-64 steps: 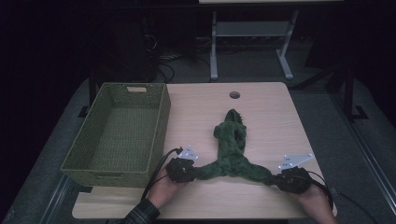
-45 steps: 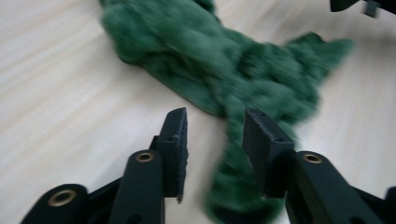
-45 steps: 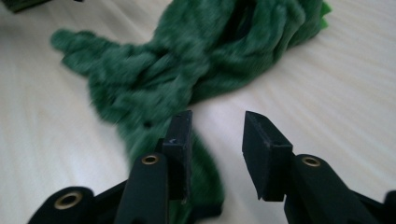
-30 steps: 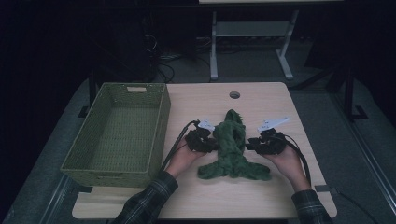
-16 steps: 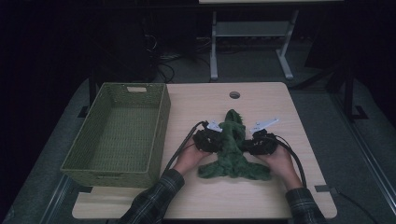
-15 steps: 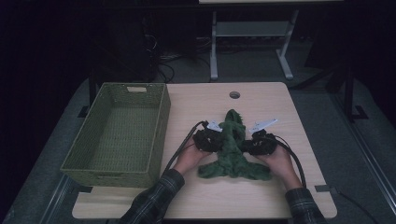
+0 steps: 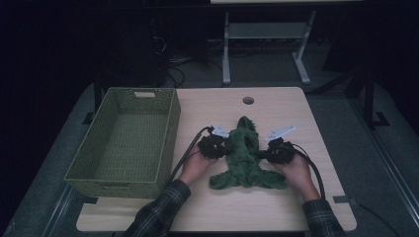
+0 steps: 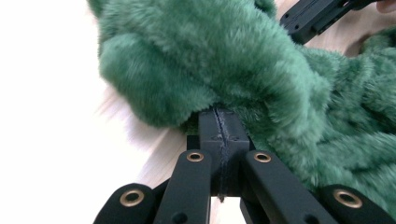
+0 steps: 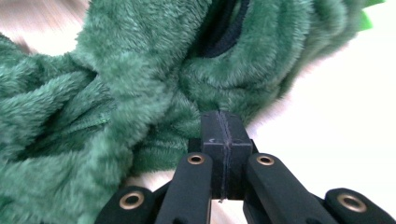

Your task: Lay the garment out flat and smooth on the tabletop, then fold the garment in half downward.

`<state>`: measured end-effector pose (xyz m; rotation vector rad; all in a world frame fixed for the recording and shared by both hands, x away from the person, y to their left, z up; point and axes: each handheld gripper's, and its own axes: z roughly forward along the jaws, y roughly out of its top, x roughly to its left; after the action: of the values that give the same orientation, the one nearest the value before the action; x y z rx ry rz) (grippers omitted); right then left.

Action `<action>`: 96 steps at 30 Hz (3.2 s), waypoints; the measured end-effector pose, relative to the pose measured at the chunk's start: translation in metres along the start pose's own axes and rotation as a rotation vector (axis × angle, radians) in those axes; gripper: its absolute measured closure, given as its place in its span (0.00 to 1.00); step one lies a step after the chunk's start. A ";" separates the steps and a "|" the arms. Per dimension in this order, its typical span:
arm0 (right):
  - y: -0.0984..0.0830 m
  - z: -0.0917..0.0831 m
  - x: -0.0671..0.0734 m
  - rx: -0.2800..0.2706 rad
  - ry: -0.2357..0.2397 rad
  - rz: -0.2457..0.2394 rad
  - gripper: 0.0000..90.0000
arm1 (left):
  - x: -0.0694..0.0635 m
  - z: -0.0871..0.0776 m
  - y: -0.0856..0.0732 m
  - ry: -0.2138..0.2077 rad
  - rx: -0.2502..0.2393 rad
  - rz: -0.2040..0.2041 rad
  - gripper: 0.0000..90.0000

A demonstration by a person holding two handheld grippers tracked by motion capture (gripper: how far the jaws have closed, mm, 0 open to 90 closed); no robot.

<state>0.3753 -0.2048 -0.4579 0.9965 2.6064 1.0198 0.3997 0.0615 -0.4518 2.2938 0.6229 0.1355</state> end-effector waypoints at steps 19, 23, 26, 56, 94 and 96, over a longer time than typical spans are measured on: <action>-0.015 -0.013 0.004 0.024 -0.041 0.040 0.78 | -0.004 -0.012 -0.021 0.036 0.029 -0.045 0.93; -0.018 -0.023 0.003 -0.006 -0.058 0.063 0.68 | -0.006 -0.017 -0.024 0.033 0.012 -0.072 0.75; -0.021 -0.030 0.003 -0.025 -0.056 0.070 0.65 | -0.008 -0.025 -0.025 0.035 0.015 -0.070 0.65; -0.027 -0.061 0.033 -0.098 -0.022 0.075 0.67 | -0.083 -0.076 -0.090 0.073 -0.013 0.037 0.14; 0.023 -0.015 0.123 -0.107 0.232 -0.113 0.67 | -0.082 -0.058 -0.109 0.056 -0.039 0.060 0.14; 0.026 -0.009 0.127 -0.090 0.234 -0.127 0.67 | -0.081 -0.058 -0.109 0.056 -0.038 0.061 0.14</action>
<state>0.2885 -0.1144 -0.4240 0.7204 2.7352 1.2774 0.2692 0.1260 -0.4777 2.2792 0.5744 0.2390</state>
